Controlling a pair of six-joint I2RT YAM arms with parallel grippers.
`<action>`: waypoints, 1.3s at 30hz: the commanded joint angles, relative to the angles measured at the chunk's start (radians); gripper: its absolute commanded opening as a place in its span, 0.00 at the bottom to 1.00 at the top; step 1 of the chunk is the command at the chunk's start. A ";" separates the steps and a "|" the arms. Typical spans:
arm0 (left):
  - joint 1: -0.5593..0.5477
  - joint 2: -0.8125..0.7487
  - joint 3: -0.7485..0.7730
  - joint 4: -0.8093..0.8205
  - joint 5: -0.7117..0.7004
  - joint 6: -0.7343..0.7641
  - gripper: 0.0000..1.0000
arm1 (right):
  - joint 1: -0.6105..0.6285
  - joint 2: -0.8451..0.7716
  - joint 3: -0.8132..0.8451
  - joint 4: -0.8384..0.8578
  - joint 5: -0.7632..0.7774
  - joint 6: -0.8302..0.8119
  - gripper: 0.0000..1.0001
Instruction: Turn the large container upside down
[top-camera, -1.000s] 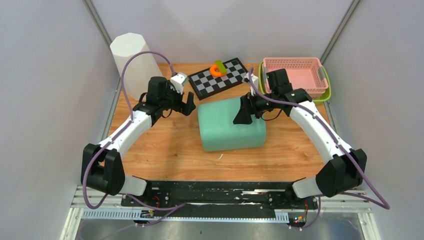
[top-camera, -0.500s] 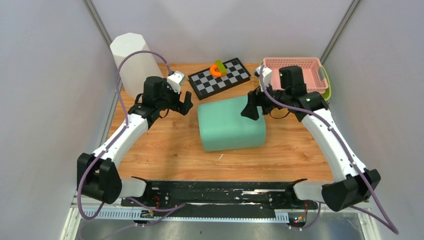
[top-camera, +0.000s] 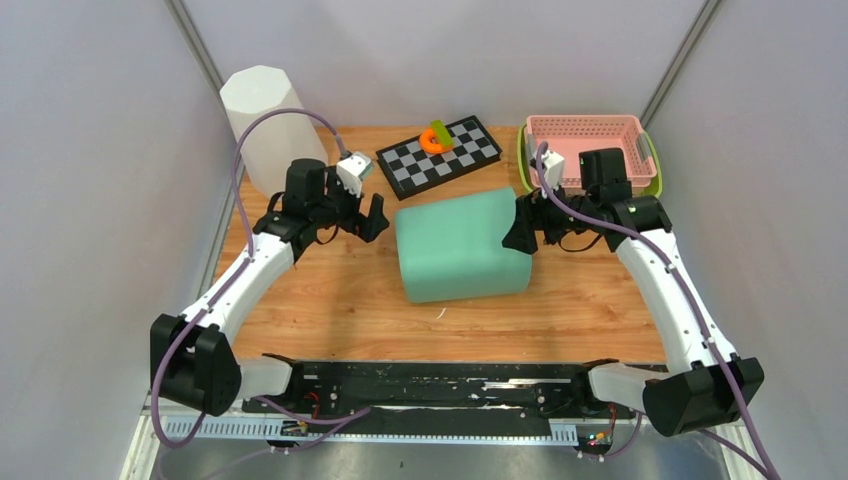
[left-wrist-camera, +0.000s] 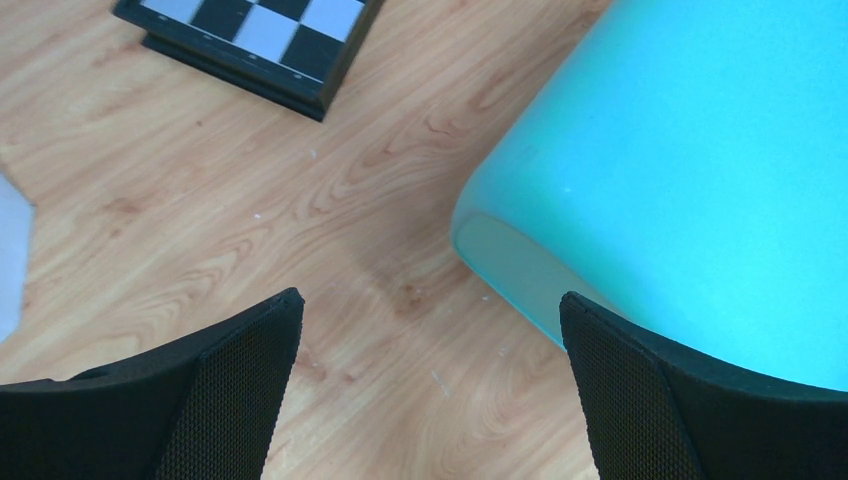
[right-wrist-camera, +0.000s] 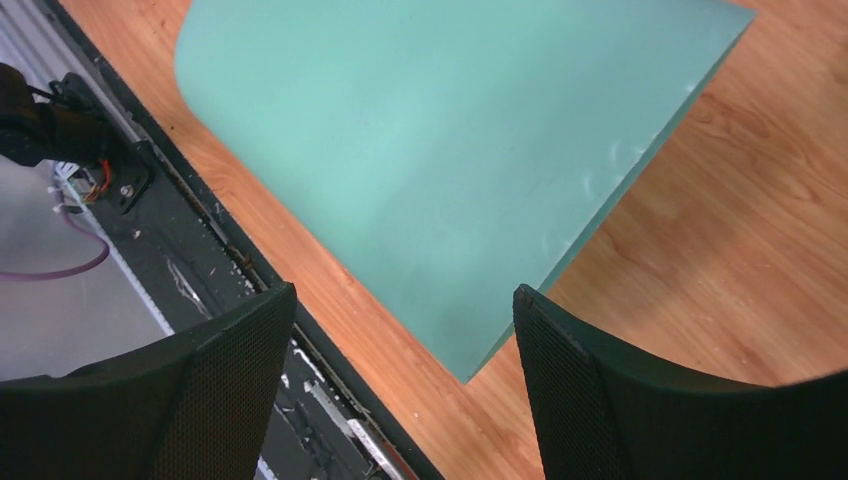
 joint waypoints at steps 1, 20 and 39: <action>0.022 0.005 0.017 -0.058 0.108 -0.041 1.00 | -0.013 -0.004 -0.018 -0.046 -0.091 -0.018 0.81; 0.102 0.018 0.015 -0.124 0.446 -0.088 1.00 | 0.048 0.012 0.001 0.043 -0.013 0.034 0.81; 0.102 0.005 -0.016 -0.067 0.479 -0.124 1.00 | 0.016 0.047 -0.045 0.022 0.002 0.019 0.80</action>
